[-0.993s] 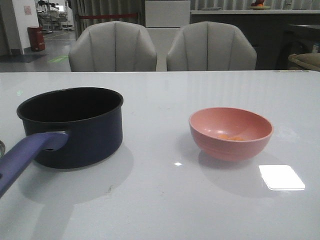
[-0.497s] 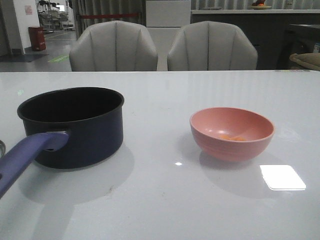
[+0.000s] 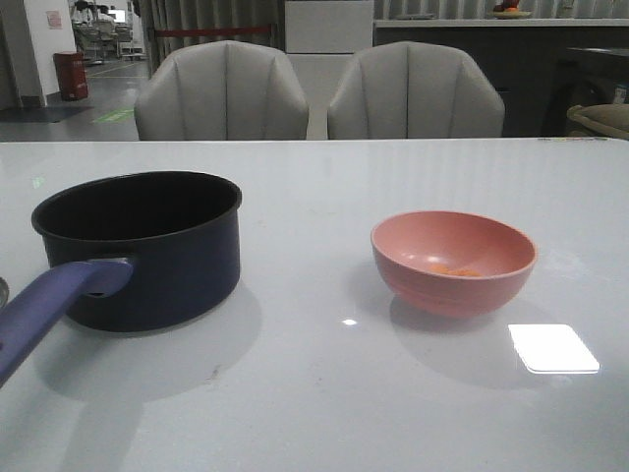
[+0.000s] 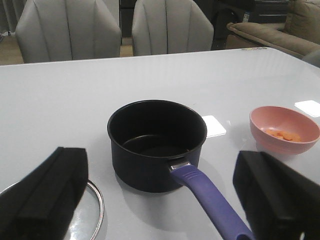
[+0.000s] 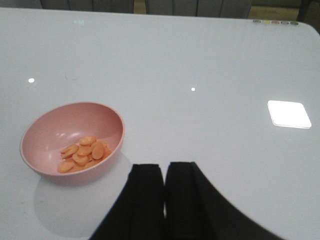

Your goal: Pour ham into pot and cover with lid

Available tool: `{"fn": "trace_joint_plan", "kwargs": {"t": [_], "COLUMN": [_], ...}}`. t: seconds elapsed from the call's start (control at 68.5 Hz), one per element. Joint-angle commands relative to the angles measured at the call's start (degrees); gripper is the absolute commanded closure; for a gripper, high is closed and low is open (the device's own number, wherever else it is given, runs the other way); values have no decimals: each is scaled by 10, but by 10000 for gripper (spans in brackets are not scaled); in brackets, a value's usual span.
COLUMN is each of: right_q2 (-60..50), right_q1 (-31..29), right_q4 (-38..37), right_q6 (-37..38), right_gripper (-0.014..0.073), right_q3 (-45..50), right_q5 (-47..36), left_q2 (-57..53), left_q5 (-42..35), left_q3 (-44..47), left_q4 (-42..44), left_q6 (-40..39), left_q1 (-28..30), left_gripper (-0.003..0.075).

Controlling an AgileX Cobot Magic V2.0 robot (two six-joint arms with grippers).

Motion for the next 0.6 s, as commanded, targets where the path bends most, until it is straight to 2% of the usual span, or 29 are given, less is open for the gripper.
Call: {"fn": "trace_joint_plan", "kwargs": {"t": [0.0, 0.146, 0.234, 0.38, 0.584], "right_q2": [66, 174, 238, 348, 486], "right_q1": [-1, 7, 24, 56, 58], "right_q4": [1, 4, 20, 41, 86], "right_q6": [-1, -1, -1, 0, 0], "right_gripper": [389, 179, 99, 90, 90], "right_q3": [-55, -120, -155, -212, -291], "right_q5": [-26, 5, 11, 10, 12], "left_q2": [6, 6, 6, 6, 6], "left_q5": [-43, -43, -43, -43, -43], "left_q3": [-16, -16, -16, -16, -16], "left_q4": [-5, -5, -5, -5, -5], "left_q6": [0, 0, 0, 0, 0], "left_q1": [-5, -5, -5, -5, -5], "left_gripper": [94, 94, 94, 94, 94]}}
